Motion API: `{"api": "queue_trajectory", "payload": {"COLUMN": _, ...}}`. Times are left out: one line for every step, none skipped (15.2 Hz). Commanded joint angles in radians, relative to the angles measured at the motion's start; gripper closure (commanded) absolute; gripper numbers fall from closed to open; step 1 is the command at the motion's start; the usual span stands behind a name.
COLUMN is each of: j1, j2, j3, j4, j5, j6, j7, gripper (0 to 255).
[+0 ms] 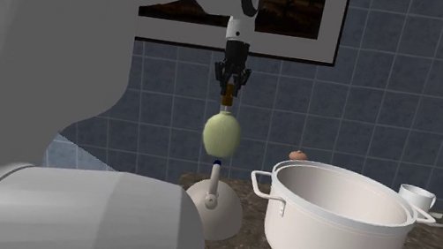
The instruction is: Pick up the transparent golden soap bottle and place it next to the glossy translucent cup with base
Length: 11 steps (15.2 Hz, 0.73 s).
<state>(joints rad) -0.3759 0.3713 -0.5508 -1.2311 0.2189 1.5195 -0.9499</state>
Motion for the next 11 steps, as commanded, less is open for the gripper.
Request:
{"api": "queue_trajectory", "payload": {"j1": -0.009, "j2": 0.010, "j3": 0.000, "j4": 0.042, "j5": 0.005, "j6": -0.032, "j7": 0.000, "gripper": 255}}
{"api": "queue_trajectory", "payload": {"j1": -0.014, "j2": 0.017, "j3": 0.000, "j4": 0.065, "j5": 0.009, "j6": -0.049, "j7": 0.000, "gripper": 255}}
{"api": "queue_trajectory", "payload": {"j1": -0.020, "j2": 0.024, "j3": 0.000, "j4": 0.089, "j5": 0.013, "j6": -0.067, "j7": 0.000, "gripper": 255}}
{"api": "queue_trajectory", "payload": {"j1": -0.026, "j2": 0.032, "j3": 0.001, "j4": 0.115, "j5": 0.017, "j6": -0.085, "j7": 0.001, "gripper": 255}}
{"api": "queue_trajectory", "payload": {"j1": -0.033, "j2": 0.040, "j3": 0.001, "j4": 0.142, "j5": 0.021, "j6": -0.103, "j7": 0.001, "gripper": 255}}
{"api": "queue_trajectory", "payload": {"j1": -0.040, "j2": 0.049, "j3": 0.002, "j4": 0.170, "j5": 0.026, "j6": -0.123, "j7": 0.001, "gripper": 255}}
{"api": "queue_trajectory", "payload": {"j1": -0.049, "j2": 0.059, "j3": 0.003, "j4": 0.200, "j5": 0.032, "j6": -0.143, "j7": 0.001, "gripper": 255}}
{"api": "queue_trajectory", "payload": {"j1": -0.058, "j2": 0.070, "j3": 0.003, "j4": 0.231, "j5": 0.038, "j6": -0.164, "j7": 0.001, "gripper": 255}}
{"api": "queue_trajectory", "payload": {"j1": -0.068, "j2": 0.082, "j3": 0.005, "j4": 0.265, "j5": 0.044, "j6": -0.185, "j7": 0.002, "gripper": 255}}
{"api": "queue_trajectory", "payload": {"j1": -0.077, "j2": 0.094, "j3": 0.006, "j4": 0.295, "j5": 0.050, "j6": -0.204, "j7": 0.003, "gripper": 255}}
{"api": "queue_trajectory", "payload": {"j1": -0.069, "j2": 0.055, "j3": -0.003, "j4": 0.235, "j5": 0.033, "j6": -0.182, "j7": -0.015, "gripper": 255}}
